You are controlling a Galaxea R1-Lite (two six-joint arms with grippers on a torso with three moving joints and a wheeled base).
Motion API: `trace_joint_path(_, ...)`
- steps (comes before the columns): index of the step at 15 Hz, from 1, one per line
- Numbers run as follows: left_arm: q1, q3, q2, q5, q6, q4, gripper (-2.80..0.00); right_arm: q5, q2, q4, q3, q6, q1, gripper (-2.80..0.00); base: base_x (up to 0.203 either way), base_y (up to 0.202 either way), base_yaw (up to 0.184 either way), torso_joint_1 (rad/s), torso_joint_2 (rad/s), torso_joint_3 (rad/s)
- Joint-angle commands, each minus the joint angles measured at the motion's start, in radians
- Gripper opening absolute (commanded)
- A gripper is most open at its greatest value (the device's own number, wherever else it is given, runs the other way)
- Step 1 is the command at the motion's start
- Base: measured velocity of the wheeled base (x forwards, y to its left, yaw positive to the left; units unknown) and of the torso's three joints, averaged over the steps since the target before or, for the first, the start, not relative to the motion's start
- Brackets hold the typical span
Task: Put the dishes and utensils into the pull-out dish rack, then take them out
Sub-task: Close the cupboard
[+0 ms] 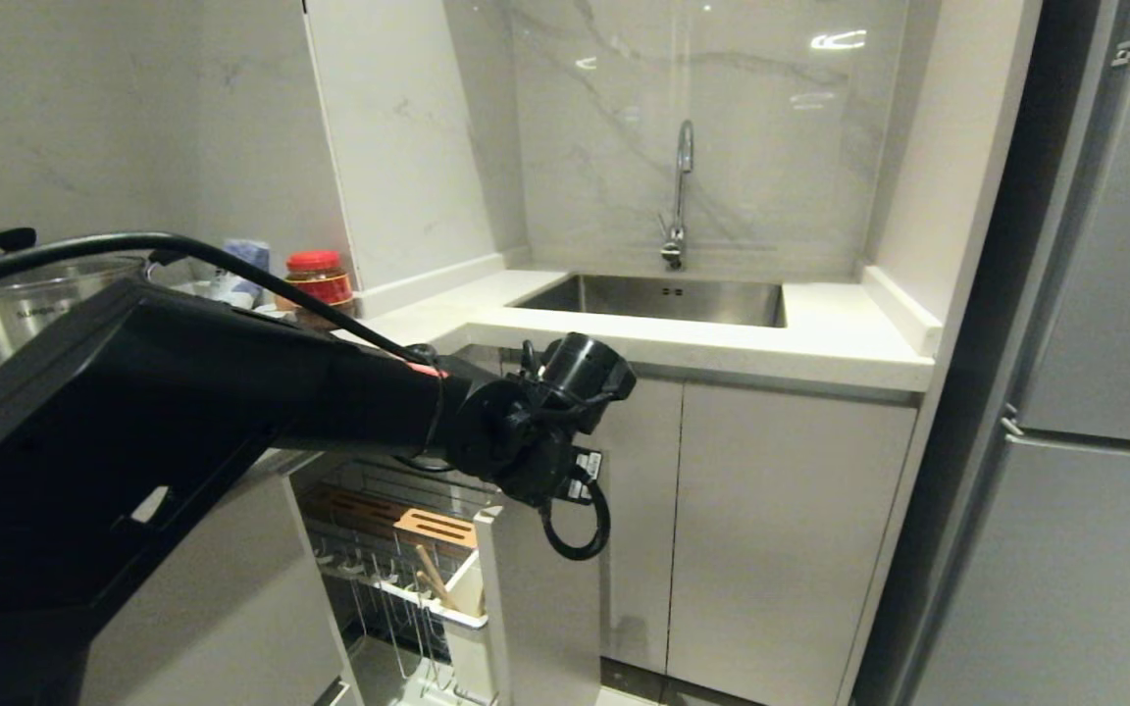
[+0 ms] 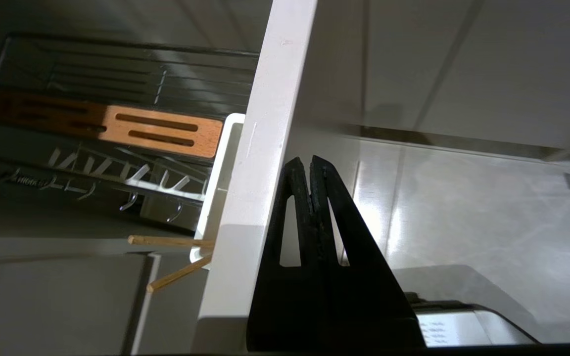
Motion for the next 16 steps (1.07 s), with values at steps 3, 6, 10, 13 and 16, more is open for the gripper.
trace_joint_path(3,0.074,-0.02,0.017,0.047,0.036,0.001,-2.8,0.0,-0.001,0.0,0.026,0.0,0.0,-2.8,0.0,0.0,0.0,0.0,0.0,0.0)
trace_joint_path(6,0.167,-0.044,0.037,0.073,0.088,0.001,-2.8,0.0,-0.001,0.0,0.026,0.0,0.0,-2.8,0.0,0.0,0.0,0.0,0.0,0.0)
trace_joint_path(10,0.288,-0.07,0.059,0.14,0.177,0.001,-2.8,0.0,-0.001,-0.001,0.026,0.0,0.0,-2.8,0.0,0.0,0.0,0.0,0.0,0.0)
trace_joint_path(13,0.36,-0.084,0.073,0.146,0.239,0.0,-2.8,0.0,-0.001,-0.001,0.026,0.0,0.0,-2.8,0.0,0.0,0.0,0.0,0.0,0.0)
trace_joint_path(16,0.319,-0.053,0.026,0.146,0.238,-0.098,-2.8,0.0,-0.001,-0.001,0.026,0.0,0.0,-2.8,0.0,0.0,0.0,0.0,0.0,0.0)
